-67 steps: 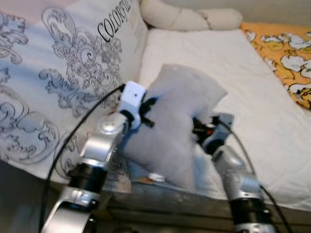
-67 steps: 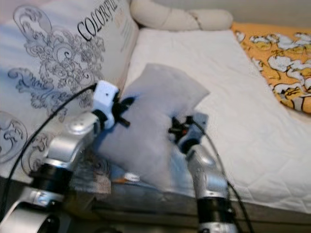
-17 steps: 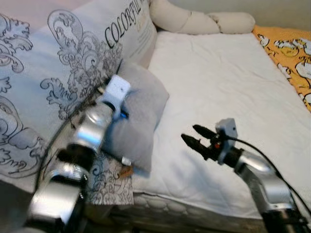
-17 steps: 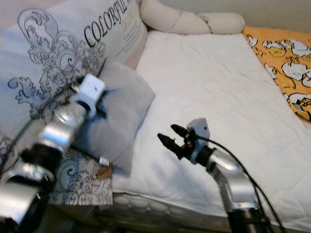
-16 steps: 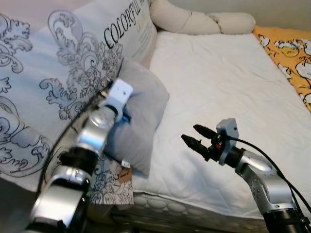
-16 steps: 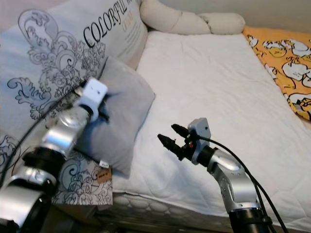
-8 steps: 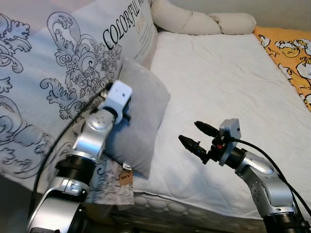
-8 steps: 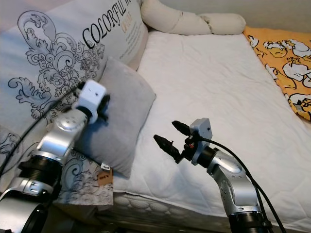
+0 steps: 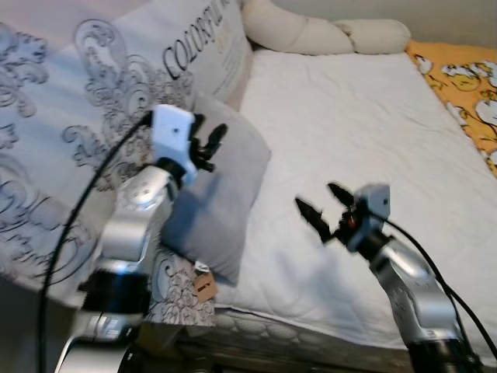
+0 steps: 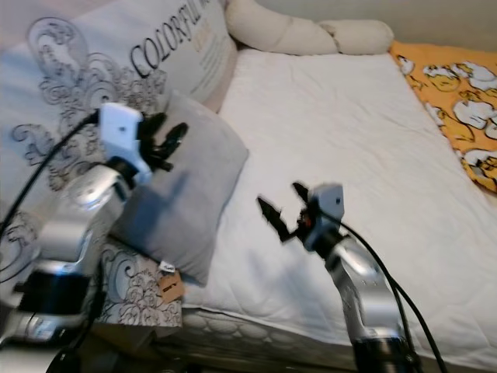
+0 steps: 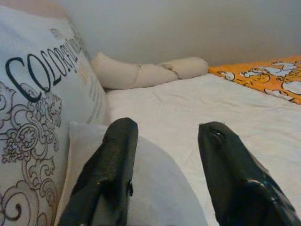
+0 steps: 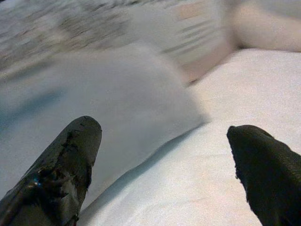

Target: Clean up the room

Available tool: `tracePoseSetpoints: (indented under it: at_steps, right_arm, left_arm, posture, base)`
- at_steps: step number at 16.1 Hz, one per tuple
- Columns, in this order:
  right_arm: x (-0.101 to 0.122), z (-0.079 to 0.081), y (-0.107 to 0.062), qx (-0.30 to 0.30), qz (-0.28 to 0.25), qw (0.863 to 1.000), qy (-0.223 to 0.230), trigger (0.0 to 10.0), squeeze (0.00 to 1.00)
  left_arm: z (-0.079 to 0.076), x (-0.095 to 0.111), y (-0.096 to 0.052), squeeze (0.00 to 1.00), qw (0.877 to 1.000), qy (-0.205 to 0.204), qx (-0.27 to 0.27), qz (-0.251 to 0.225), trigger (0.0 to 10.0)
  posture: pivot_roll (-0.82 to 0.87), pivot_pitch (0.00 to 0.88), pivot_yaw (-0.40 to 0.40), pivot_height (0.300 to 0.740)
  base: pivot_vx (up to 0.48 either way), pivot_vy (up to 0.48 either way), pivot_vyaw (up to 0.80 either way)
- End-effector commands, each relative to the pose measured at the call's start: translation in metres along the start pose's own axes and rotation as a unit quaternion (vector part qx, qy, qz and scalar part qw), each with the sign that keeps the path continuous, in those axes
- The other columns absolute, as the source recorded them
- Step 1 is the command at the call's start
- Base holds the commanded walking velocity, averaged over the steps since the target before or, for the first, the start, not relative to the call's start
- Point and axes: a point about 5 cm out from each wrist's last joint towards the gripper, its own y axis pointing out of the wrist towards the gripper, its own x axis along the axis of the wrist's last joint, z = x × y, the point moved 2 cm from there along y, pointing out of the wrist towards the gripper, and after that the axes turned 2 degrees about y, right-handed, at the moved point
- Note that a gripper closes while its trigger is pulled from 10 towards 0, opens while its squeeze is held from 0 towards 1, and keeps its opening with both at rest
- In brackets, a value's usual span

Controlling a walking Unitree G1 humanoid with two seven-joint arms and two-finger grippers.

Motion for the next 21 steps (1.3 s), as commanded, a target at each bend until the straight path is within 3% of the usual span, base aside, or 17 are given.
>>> tracePoseSetpoints:
  at_steps: [1, 4, 8, 17, 19, 21]
  right_arm:
    - [0.005, -0.006, 0.004, -0.043, -0.012, 0.999, 0.006, 10.0, 1.0]
    - [0.006, -0.002, 0.01, -0.102, -0.032, 0.993, 0.039, 10.0, 1.0]
    - [-0.004, 0.004, 0.008, -0.128, -0.021, 0.991, 0.041, 10.0, 1.0]
    - [-0.007, 0.011, 0.012, -0.14, -0.011, 0.989, 0.046, 10.0, 1.0]
    - [-0.01, 0.009, 0.012, -0.156, 0.0, 0.987, 0.039, 10.0, 1.0]
    - [-0.017, 0.001, 0.01, -0.177, 0.016, 0.984, 0.029, 10.0, 1.0]
  left_arm:
    - [0.003, -0.001, -0.007, 1.0, 1.0, 0.005, 0.01, 0.01, 10.0]
    - [0.01, -0.025, -0.032, 1.0, 0.997, 0.035, 0.044, 0.061, 10.0]
    - [0.014, -0.035, -0.053, 1.0, 0.992, 0.027, 0.087, 0.086, 10.0]
    - [0.02, -0.057, -0.062, 1.0, 0.983, 0.037, 0.117, 0.138, 10.0]
    - [0.028, -0.065, -0.068, 1.0, 0.977, 0.032, 0.142, 0.154, 10.0]
    - [0.027, -0.071, -0.07, 1.0, 0.975, 0.034, 0.143, 0.168, 10.0]
  posture:
    - [-0.04, 0.0, 0.022, 0.74]
    - [-0.02, 0.0, -0.007, 0.74]
    - [-0.01, 0.0, -0.029, 0.74]
    - [-0.01, 0.0, -0.047, 0.74]
    - [-0.01, 0.0, -0.043, 0.74]
    - [0.01, 0.0, -0.044, 0.74]
  base:
    - [0.0, -0.334, 0.0]
    - [0.0, -0.426, 0.0]
    - [0.0, -0.44, 0.0]
    - [0.0, -0.421, 0.0]
    - [0.0, -0.386, 0.0]
    - [0.0, -0.386, 0.0]
